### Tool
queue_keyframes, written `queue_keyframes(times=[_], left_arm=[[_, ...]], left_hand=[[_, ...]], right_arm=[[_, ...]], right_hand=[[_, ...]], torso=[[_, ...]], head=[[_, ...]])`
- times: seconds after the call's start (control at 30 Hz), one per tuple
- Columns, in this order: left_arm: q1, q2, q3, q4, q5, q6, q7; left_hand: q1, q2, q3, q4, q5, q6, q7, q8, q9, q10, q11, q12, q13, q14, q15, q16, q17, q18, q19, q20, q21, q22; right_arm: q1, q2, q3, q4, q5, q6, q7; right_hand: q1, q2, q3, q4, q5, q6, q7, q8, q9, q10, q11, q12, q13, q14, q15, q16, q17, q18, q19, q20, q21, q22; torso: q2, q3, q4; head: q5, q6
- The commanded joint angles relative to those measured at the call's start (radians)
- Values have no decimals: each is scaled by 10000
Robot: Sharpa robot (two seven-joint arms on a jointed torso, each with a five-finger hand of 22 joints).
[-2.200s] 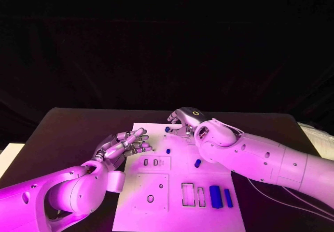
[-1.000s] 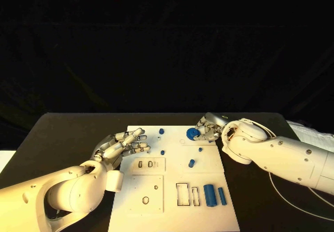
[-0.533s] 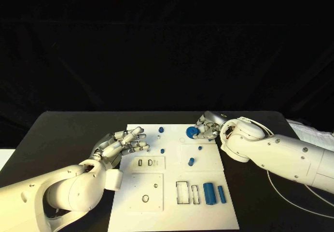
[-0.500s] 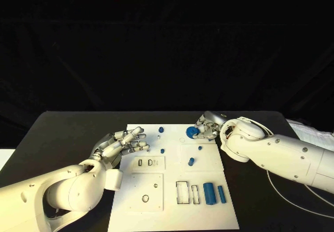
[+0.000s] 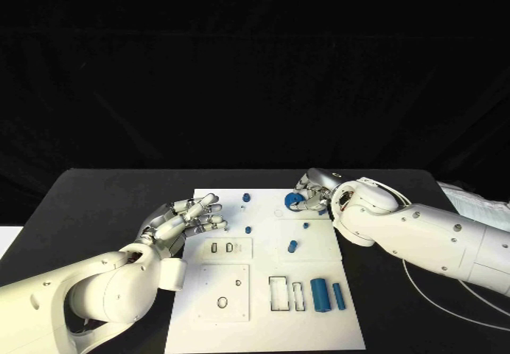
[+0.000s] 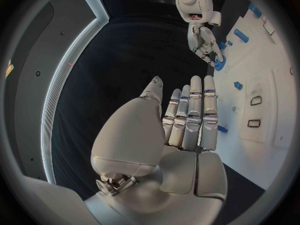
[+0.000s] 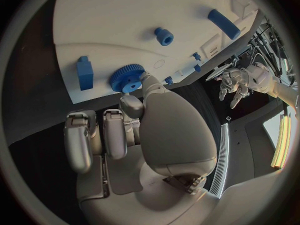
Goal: Assemble the parts on the task board
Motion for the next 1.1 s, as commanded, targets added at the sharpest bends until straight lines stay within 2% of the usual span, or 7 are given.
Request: queue_keyframes(times=[0.03,0.23,0.37,0.43,0.63,0.97,1.1], left_arm=[[7,21,6,9,-15,226,25],[7,25,6,6,-15,253,4],[7,20,6,3,-15,267,-6],[7,16,6,2,-15,273,-10],[7,5,6,2,-15,286,-20],[5,9,5,-2,-15,297,-30],[5,15,5,0,-21,287,-46]], left_hand=[[7,96,-7,-72,-27,-27,22,-68,2,-45,31,-68,14,-44,49,-35,8,116,40,42,-59,-17],[19,103,-7,-85,-46,-30,20,-73,2,-49,30,-71,15,-43,49,-41,20,117,43,42,-63,-19],[19,103,-7,-85,-46,-30,20,-73,2,-49,30,-71,15,-43,49,-41,20,117,43,42,-63,-19],[19,103,-7,-85,-46,-30,20,-73,2,-49,30,-71,15,-43,49,-41,20,117,43,42,-63,-19],[29,115,-5,-96,-61,-31,17,-77,3,-52,29,-74,15,-41,48,-46,30,117,46,42,-67,-22],[37,120,-3,-104,-65,-30,15,-78,3,-53,28,-75,15,-41,48,-49,36,118,48,42,-69,-23],[102,141,10,-165,-73,-34,7,-90,5,-65,24,-84,14,-38,44,-67,68,120,59,38,-80,-31]], right_arm=[[-8,58,-1,-24,-309,-6,-98],[-28,137,-4,-72,-609,116,-203],[-79,104,-4,-21,-975,137,-295],[-99,81,-4,-1,-1066,131,-316],[-161,14,-3,115,-1225,-15,-281],[-196,75,-2,402,-1301,-849,52],[-191,171,-1,591,-1316,-1104,150]], right_hand=[[-111,-2,0,61,-13,72,10,43,15,70,9,57,26,587,45,52,17,-209,638,44,49,1917],[149,218,163,-64,-126,380,-52,176,72,125,-53,237,280,605,1,124,160,-228,686,17,84,2005],[678,542,614,-418,-1022,649,-93,280,121,150,-106,330,465,629,-49,211,345,-249,738,-37,121,2100],[745,545,701,-494,-1083,681,-102,288,125,161,-112,355,511,639,-54,241,411,-259,763,-41,139,2144],[774,448,817,-605,-974,701,-99,278,120,171,-113,369,577,647,-53,273,480,-272,794,-46,161,2201],[878,597,1287,-796,-839,1038,-198,434,182,256,-189,499,784,675,-106,363,679,-306,882,-82,222,2354],[811,591,1342,-792,-816,1076,-211,453,189,267,-200,498,804,677,-117,372,699,-309,890,-93,227,2368]], torso=[[3,-3,19],[2,-10,38],[6,-8,38],[6,-11,37],[9,-10,42],[12,-15,74],[7,-35,81]], head=[[-1,-11],[-1,-25],[9,-44],[12,-42],[2,-38],[-21,-12],[-16,1]])
